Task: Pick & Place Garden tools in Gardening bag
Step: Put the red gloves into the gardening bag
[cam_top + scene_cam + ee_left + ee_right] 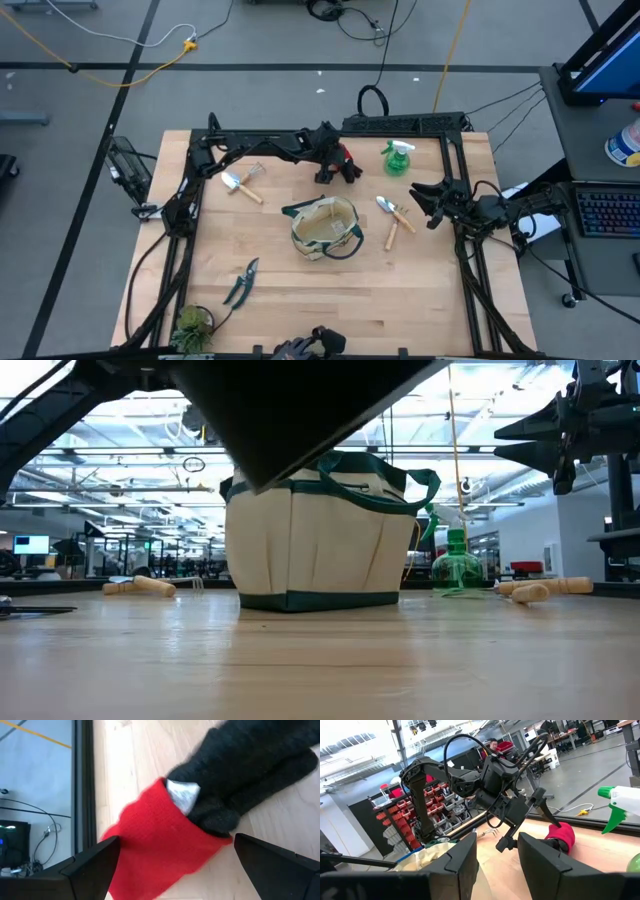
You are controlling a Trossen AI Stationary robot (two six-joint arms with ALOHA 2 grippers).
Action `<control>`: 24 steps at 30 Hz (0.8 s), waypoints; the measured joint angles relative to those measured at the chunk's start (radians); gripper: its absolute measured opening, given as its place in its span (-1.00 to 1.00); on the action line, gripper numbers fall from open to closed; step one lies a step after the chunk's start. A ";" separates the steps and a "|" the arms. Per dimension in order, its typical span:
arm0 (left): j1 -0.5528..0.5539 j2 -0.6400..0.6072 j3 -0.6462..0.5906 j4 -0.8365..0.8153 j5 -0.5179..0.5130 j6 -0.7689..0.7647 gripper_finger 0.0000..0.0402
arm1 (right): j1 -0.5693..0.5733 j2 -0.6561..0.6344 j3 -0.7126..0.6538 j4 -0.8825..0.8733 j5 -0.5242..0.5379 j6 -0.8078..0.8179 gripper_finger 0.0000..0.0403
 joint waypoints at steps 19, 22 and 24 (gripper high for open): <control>-0.004 0.008 0.000 0.021 0.005 -0.021 0.98 | 0.000 0.000 0.000 0.000 0.000 0.000 -0.33; -0.005 0.008 -0.001 0.030 0.017 0.012 0.98 | 0.000 0.000 0.000 0.001 0.000 0.000 -0.33; -0.008 0.008 -0.001 0.041 0.022 0.038 0.98 | 0.000 0.000 0.000 0.000 0.000 0.002 -0.33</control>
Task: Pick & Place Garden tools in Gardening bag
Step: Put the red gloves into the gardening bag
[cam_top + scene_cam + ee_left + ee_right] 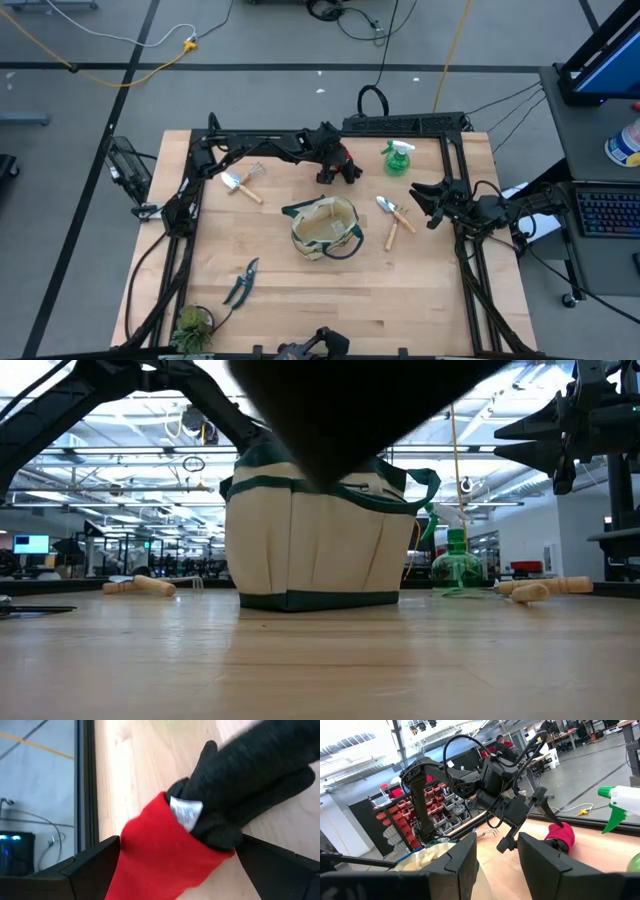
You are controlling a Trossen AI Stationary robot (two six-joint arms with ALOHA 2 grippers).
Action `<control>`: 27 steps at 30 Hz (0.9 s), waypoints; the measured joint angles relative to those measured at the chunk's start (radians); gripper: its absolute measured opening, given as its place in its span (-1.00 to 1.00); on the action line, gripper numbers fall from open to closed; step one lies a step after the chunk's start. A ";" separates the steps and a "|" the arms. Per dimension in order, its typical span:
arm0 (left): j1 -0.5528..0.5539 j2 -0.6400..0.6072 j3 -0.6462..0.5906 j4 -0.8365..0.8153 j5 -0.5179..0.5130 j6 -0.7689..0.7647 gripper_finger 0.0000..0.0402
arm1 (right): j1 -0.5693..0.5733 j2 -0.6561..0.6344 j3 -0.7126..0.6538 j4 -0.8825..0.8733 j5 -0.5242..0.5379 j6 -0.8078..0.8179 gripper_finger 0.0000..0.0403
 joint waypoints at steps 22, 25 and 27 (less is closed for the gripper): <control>-0.012 -0.005 0.000 -0.018 -0.081 -0.149 -0.56 | 0.000 0.000 0.000 0.000 0.000 0.028 -0.33; -0.018 -0.025 0.000 -0.065 -0.129 -0.173 -0.69 | 0.000 0.000 0.000 0.000 0.000 0.029 -0.33; -0.025 -0.047 0.000 -0.085 -0.156 -0.184 -0.77 | 0.000 0.000 0.000 0.001 0.000 0.029 -0.33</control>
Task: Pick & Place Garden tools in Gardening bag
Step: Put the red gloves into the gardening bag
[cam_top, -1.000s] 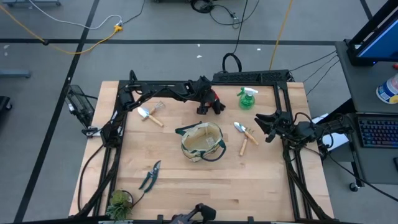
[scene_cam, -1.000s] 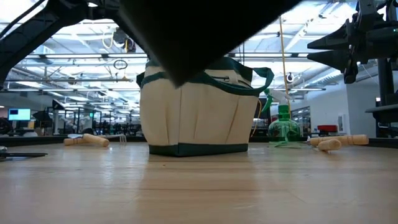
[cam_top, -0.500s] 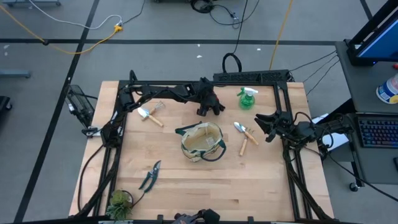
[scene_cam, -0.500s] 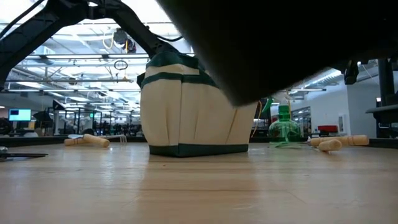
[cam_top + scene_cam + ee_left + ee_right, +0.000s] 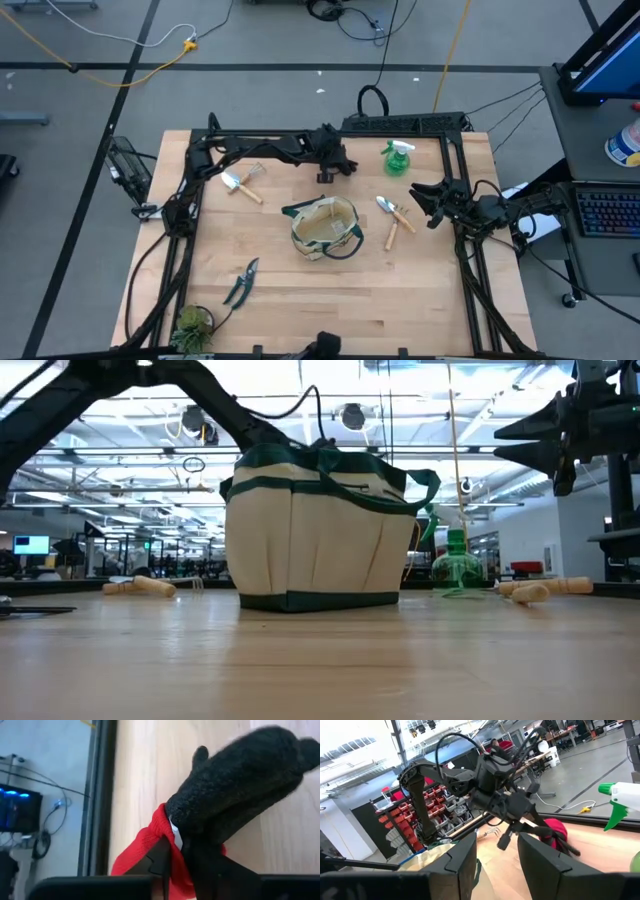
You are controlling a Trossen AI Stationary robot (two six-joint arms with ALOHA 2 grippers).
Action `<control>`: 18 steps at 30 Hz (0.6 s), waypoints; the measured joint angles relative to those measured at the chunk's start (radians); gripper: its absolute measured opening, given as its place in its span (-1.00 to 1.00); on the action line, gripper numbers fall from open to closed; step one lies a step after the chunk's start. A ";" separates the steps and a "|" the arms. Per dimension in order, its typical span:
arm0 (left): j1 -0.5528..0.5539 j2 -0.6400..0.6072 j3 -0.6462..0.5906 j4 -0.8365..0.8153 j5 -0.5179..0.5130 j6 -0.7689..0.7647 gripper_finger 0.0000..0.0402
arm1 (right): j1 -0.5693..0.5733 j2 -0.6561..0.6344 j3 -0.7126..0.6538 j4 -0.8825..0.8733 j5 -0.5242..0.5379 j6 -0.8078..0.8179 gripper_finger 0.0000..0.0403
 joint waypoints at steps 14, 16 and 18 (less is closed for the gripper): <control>-0.011 -0.302 0.000 -0.054 -0.052 -0.473 -0.84 | 0.000 0.000 0.000 0.000 0.000 0.017 -0.33; -0.014 -0.357 0.000 -0.079 -0.049 -0.571 -0.85 | 0.000 0.000 0.000 -0.001 -0.002 0.018 -0.33; -0.024 -0.406 0.000 -0.105 -0.048 -0.667 -0.85 | 0.000 0.000 0.000 0.000 0.000 0.021 -0.33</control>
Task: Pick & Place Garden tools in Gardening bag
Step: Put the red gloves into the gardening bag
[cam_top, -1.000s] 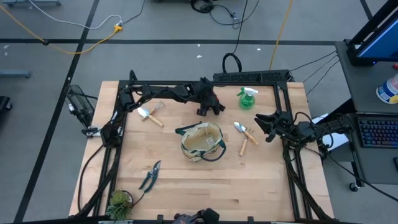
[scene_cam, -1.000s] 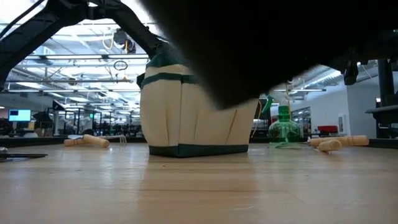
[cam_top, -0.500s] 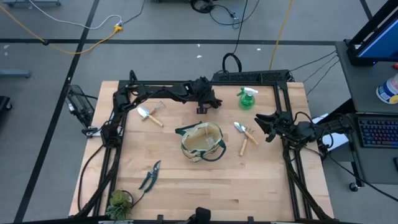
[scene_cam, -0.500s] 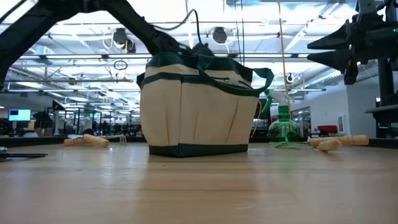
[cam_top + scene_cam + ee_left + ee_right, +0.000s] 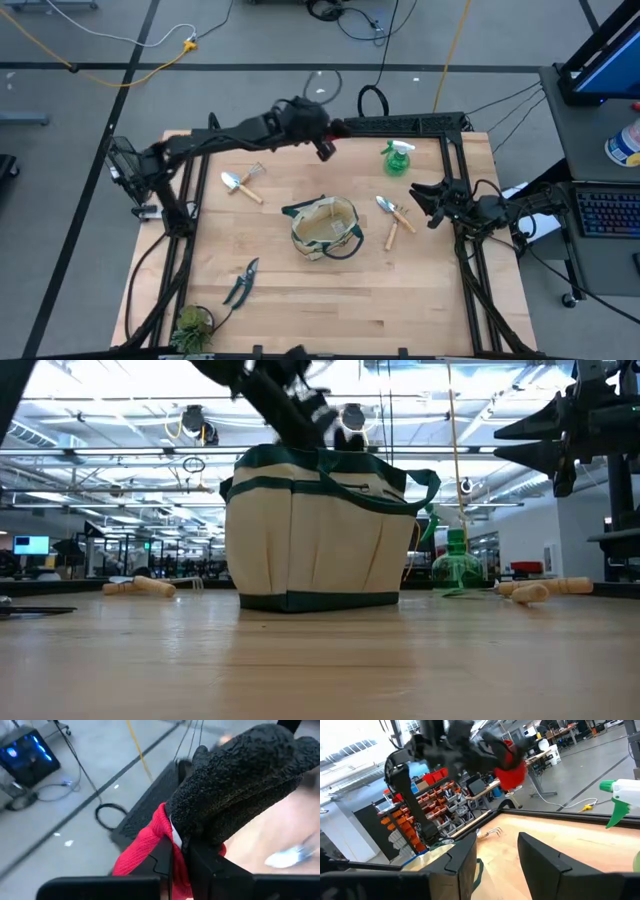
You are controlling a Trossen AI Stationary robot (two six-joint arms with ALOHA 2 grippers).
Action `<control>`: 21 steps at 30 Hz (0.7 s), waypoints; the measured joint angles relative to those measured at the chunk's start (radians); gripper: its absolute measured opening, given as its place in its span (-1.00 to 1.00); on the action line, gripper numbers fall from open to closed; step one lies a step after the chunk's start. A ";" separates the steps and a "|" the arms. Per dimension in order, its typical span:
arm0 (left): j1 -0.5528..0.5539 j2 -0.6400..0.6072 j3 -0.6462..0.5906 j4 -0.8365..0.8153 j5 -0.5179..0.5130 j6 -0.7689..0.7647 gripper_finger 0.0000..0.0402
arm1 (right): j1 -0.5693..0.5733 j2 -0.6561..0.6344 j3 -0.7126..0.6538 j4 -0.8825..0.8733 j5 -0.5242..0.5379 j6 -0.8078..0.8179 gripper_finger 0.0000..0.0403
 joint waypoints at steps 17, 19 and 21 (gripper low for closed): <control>-0.248 -0.205 0.001 -0.352 0.115 -0.626 -0.86 | 0.000 0.000 0.000 0.004 0.000 -0.002 -0.33; -0.280 -0.207 0.000 -0.380 0.140 -0.662 -0.86 | 0.000 0.000 0.000 0.004 0.000 -0.002 -0.33; -0.313 -0.205 0.001 -0.374 0.149 -0.713 -0.86 | 0.000 0.000 0.000 0.003 0.000 -0.003 -0.33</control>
